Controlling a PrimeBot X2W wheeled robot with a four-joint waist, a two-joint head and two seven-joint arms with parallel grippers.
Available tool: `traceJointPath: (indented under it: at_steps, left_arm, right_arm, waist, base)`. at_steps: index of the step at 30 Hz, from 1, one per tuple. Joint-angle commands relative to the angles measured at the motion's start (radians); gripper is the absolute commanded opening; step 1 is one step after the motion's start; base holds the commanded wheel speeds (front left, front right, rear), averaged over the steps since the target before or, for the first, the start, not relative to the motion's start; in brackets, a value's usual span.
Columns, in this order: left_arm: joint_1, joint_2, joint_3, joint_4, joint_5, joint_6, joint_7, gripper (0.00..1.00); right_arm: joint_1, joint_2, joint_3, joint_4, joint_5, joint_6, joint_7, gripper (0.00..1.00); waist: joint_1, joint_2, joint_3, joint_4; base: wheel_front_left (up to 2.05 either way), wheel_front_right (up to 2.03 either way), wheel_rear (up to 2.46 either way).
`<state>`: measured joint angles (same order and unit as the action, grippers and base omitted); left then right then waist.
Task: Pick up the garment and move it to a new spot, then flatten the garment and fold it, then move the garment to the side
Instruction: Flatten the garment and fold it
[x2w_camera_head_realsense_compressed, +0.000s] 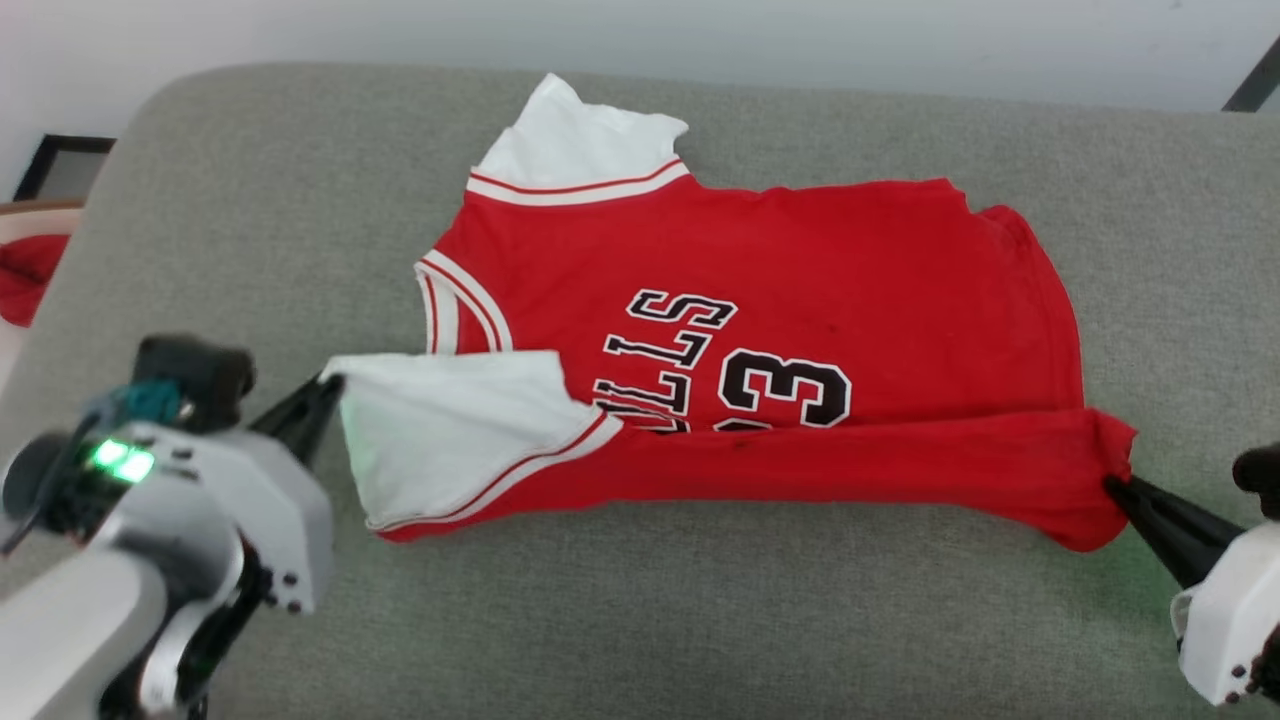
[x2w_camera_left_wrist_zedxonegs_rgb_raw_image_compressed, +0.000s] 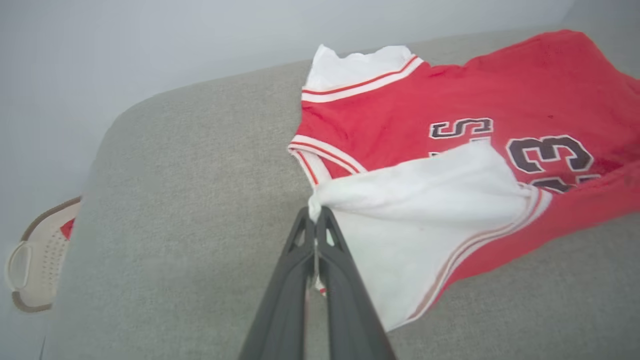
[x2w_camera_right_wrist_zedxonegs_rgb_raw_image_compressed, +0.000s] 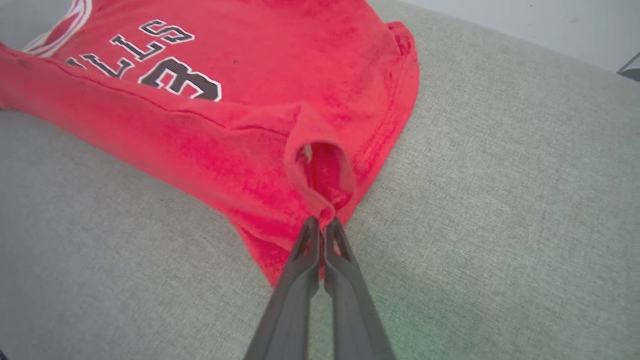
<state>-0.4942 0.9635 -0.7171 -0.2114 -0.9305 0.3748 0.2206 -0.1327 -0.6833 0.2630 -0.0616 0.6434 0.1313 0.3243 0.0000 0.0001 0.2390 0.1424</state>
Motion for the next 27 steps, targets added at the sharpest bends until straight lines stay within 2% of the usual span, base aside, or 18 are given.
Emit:
traceJointPath:
  at_steps: [1,13,19,24,25,26,27]
  left_arm:
    - [-0.038,-0.016,-0.012,0.034,0.016,-0.025,0.016,0.00]
    - [-0.242,-0.198,-0.092,0.392,0.035,-0.238,0.053,0.00]
    - [-0.285,-0.266,-0.123,0.535,0.009,-0.304,0.095,0.00]
    - [-0.301,-0.302,-0.133,0.616,-0.030,-0.336,0.148,0.00]
    - [-0.305,-0.308,-0.133,0.629,-0.040,-0.341,0.156,0.05]
    - [-0.309,-0.315,-0.132,0.638,-0.048,-0.344,0.163,0.18]
    - [-0.314,-0.318,-0.132,0.645,-0.048,-0.348,0.168,0.24]
  right_arm:
    - [-0.018,0.011,-0.006,0.009,-0.017,-0.001,0.014,0.00]
    - [-0.120,0.090,0.012,0.085,-0.077,-0.001,0.094,0.00]
    - [-0.153,0.099,0.029,0.108,-0.062,-0.001,0.141,0.00]
    - [-0.177,0.097,0.042,0.118,-0.050,-0.001,0.184,0.00]
    - [-0.182,0.096,0.045,0.122,-0.046,-0.001,0.195,0.00]
    - [-0.188,0.094,0.046,0.123,-0.043,-0.001,0.205,0.00]
    - [-0.192,0.093,0.046,0.125,-0.039,-0.001,0.214,0.04]
  waist:
    - [0.0000,-0.0001,0.014,-0.009]
    - [0.0000,-0.0001,0.060,-0.030]
    - [0.0000,-0.0001,0.068,-0.027]
    - [0.0000,-0.0001,0.062,-0.022]
    - [0.0000,-0.0001,0.059,-0.021]
    - [0.0000,-0.0001,0.055,-0.019]
    - [0.0000,-0.0001,0.052,-0.018]
  base:
    - [0.00,0.00,0.00]
    - [0.00,0.00,0.00]
    - [0.00,0.00,0.00]
    - [0.00,0.00,0.00]
    - [0.00,0.00,0.00]
    - [0.00,0.00,0.00]
    - [0.00,0.00,0.00]
